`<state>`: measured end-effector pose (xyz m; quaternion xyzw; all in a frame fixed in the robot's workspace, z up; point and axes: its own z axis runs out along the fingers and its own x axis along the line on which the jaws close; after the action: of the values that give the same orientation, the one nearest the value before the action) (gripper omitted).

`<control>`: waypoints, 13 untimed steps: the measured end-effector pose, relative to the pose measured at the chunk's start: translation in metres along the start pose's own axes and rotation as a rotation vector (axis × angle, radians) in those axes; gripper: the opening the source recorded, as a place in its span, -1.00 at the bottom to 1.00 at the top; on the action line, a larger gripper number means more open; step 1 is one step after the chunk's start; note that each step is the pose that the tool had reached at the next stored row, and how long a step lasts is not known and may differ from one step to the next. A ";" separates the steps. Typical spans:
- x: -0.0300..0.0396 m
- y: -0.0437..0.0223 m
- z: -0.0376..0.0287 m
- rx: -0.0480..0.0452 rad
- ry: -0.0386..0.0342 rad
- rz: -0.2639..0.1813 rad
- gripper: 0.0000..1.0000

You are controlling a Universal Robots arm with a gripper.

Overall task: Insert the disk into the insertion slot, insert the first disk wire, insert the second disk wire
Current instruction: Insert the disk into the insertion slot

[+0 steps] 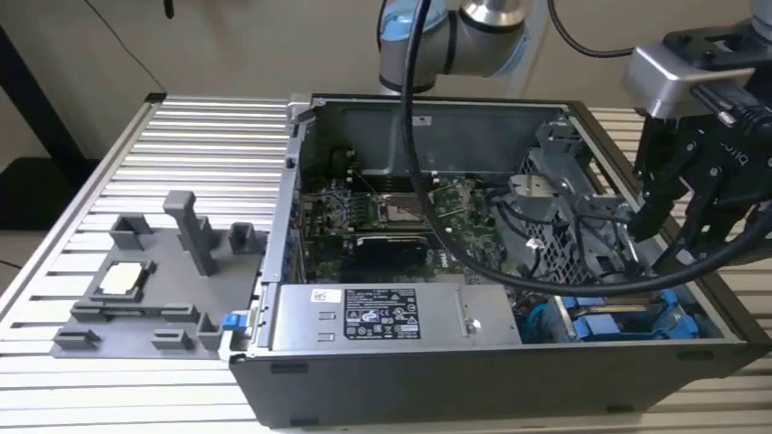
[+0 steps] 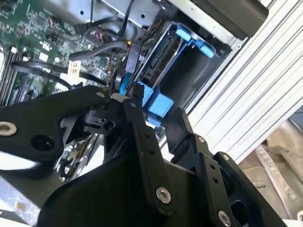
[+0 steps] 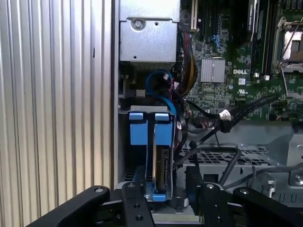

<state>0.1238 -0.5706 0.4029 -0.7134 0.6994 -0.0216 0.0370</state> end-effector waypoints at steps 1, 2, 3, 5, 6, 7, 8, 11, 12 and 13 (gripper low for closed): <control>-0.0001 0.0006 -0.0001 0.0182 -0.0041 0.000 -0.06; -0.0002 0.0012 -0.0001 0.0361 -0.0085 0.000 -0.06; -0.0004 0.0018 -0.0002 0.0549 -0.0136 0.000 -0.06; -0.0010 0.0025 0.0001 0.0798 -0.0221 -0.002 -0.06; -0.0019 0.0024 0.0004 0.0822 -0.0231 -0.009 -0.06; -0.0031 0.0024 0.0008 0.0829 -0.0239 -0.019 -0.06; -0.0045 0.0026 0.0015 0.0847 -0.0251 -0.027 -0.06; -0.0090 0.0028 0.0041 0.0999 -0.0269 -0.045 -0.06; -0.0100 0.0032 0.0047 0.1057 -0.0273 -0.047 -0.06; -0.0108 0.0037 0.0054 0.1113 -0.0279 -0.048 -0.06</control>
<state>0.1203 -0.5597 0.3975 -0.7270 0.6793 -0.0514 0.0858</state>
